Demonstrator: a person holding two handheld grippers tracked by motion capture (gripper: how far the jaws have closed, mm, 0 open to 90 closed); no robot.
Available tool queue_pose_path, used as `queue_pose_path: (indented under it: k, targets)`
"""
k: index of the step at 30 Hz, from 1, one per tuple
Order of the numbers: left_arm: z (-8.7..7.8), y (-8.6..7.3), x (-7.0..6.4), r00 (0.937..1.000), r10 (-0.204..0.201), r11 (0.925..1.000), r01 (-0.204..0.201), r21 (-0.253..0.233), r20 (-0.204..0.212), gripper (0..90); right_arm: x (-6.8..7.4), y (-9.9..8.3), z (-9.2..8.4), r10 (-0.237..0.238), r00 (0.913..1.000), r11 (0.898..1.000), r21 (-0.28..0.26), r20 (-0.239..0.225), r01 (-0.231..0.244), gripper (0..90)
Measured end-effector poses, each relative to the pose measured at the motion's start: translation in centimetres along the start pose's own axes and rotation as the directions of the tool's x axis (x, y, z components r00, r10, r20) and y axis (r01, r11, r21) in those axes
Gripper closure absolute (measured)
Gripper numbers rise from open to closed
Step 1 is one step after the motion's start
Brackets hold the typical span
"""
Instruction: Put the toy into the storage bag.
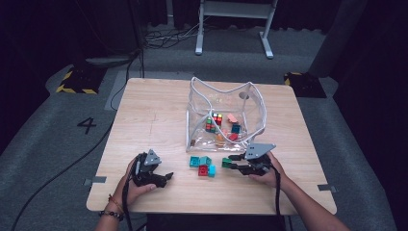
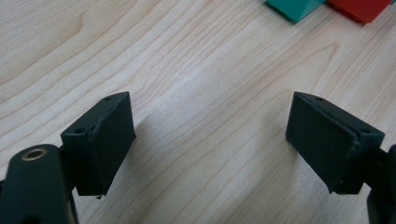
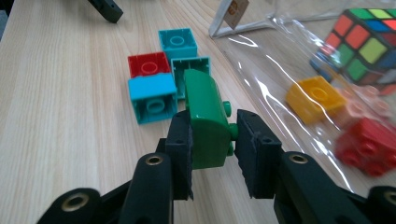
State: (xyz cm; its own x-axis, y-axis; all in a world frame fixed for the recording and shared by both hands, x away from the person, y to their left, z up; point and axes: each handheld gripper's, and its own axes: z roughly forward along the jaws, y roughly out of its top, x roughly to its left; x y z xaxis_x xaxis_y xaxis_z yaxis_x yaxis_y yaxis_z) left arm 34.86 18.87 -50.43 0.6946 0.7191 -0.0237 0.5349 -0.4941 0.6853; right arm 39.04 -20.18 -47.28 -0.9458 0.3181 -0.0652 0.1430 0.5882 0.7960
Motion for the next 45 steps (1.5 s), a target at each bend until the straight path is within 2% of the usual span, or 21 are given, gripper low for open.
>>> queue_pose_path:
  k: [2, 5, 9, 12, 14, 19, 22, 27, 28, 29, 34, 36, 38, 43, 44, 45]
  targets:
    - [0.0, 0.0, 0.0, 1.0, 0.001, 1.0, -0.001, 0.0, 0.001, 15.6, -0.1, -0.4, -1.0, -0.023, 0.9995, 1.0, -0.014, 0.022, 0.023, 67.8]
    - [0.0, 0.0, 0.0, 1.0, 0.0, 1.0, 0.0, -0.001, 0.001, 15.6, -0.4, -1.0, -2.5, -0.015, 0.9984, 1.0, -0.019, 0.055, 0.016, 67.8]
    - [0.0, 0.0, 0.0, 1.0, 0.003, 1.0, -0.003, -0.001, 0.001, 15.6, -1.4, -2.0, -5.0, 0.035, 0.9932, 0.998, -0.059, 0.111, -0.028, 67.8]
    - [0.0, 0.0, 0.0, 1.0, 0.002, 1.0, -0.002, -0.001, 0.001, 15.6, -2.4, -2.6, -6.6, 0.074, 0.985, 0.994, -0.086, 0.156, -0.061, 67.8]
    - [0.0, 0.0, 0.0, 1.0, 0.004, 1.0, -0.004, -0.001, 0.0, 15.6, -3.1, -3.2, -7.6, 0.085, 0.9752, 0.994, -0.086, 0.204, -0.069, 67.8]
    - [0.0, 0.0, 0.0, 1.0, 0.002, 1.0, -0.002, -0.002, 0.001, 15.6, -4.9, -4.2, -9.0, 0.147, 0.9489, 0.987, -0.108, 0.279, -0.121, 67.9]
    - [0.0, 0.0, 0.0, 1.0, 0.004, 1.0, -0.004, -0.001, 0.0, 15.6, -6.5, -4.5, -10.1, 0.193, 0.9286, 0.979, -0.124, 0.317, -0.162, 67.8]
    - [0.0, 0.0, 0.0, 1.0, 0.0, 1.0, 0.0, 0.0, 0.002, 15.6, -8.5, -4.0, -11.1, 0.218, 0.9047, 0.974, -0.135, 0.366, -0.18, 67.8]
    - [0.0, 0.0, 0.0, 1.0, 0.004, 1.0, -0.004, -0.001, 0.0, 15.6, -9.0, -3.8, -11.3, 0.224, 0.8963, 0.973, -0.138, 0.383, -0.184, 67.9]
    - [0.0, 0.0, 0.0, 1.0, 0.001, 1.0, -0.001, -0.002, 0.001, 15.6, -9.3, -3.6, -11.5, 0.224, 0.8944, 0.973, -0.137, 0.387, -0.185, 67.9]
    - [0.0, 0.0, 0.0, 1.0, 0.004, 1.0, -0.004, -0.002, 0.0, 15.6, -11.4, -2.1, -11.9, 0.223, 0.8723, 0.974, -0.138, 0.435, -0.18, 67.9]
    - [0.0, 0.0, 0.0, 1.0, 0.002, 1.0, -0.002, -0.002, 0.002, 15.6, -12.2, -1.6, -12.2, 0.251, 0.8704, 0.966, -0.163, 0.424, -0.199, 67.8]
    - [0.0, 0.0, 0.0, 1.0, 0.003, 1.0, -0.003, -0.001, 0.0, 15.6, -12.7, -0.9, -12.4, 0.251, 0.8648, 0.966, -0.164, 0.435, -0.198, 67.9]
    - [0.0, 0.0, 0.0, 1.0, 0.001, 1.0, -0.001, -0.001, 0.001, 15.6, -13.3, 1.1, -13.2, 0.235, 0.8641, 0.969, -0.174, 0.445, -0.174, 67.8]
    - [0.0, 0.0, 0.0, 1.0, 0.002, 1.0, -0.002, -0.002, 0.001, 15.6, -13.4, 1.6, -13.4, 0.231, 0.8599, 0.97, -0.175, 0.455, -0.168, 67.8]
    - [0.0, 0.0, 0.0, 1.0, 0.004, 1.0, -0.004, -0.001, 0.0, 15.6, -13.6, 1.8, -13.5, 0.232, 0.8607, 0.97, -0.179, 0.453, -0.167, 67.9]
